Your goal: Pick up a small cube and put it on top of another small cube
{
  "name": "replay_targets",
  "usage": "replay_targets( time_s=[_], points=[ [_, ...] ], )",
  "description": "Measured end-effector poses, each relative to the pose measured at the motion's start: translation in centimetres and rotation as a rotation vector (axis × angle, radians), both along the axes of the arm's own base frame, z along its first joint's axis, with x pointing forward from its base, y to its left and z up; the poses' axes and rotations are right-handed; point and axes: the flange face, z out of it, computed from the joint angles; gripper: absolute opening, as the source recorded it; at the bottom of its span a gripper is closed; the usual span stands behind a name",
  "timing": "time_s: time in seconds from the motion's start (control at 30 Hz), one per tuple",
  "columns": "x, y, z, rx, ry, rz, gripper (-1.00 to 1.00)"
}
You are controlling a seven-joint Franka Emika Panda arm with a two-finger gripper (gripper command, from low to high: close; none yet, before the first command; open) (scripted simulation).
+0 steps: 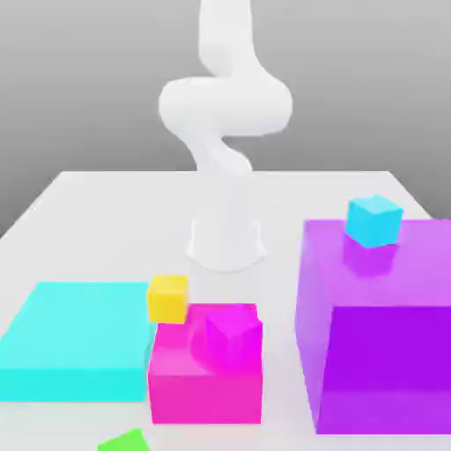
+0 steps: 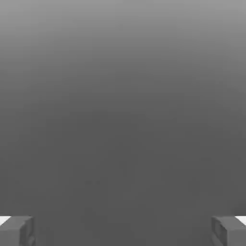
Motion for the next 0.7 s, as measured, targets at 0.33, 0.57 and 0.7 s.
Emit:
replay_targets(
  time_s=[0.33,0.57,0.7],
  points=[
    [10.8,-3.5,-13.9,0.081,0.233,-0.313,0.00],
    [15.0,-7.1,-25.3,0.163,0.380,-0.522,0.00],
    [16.1,-9.1,-32.2,0.221,0.461,-0.641,0.00]
  ],
)
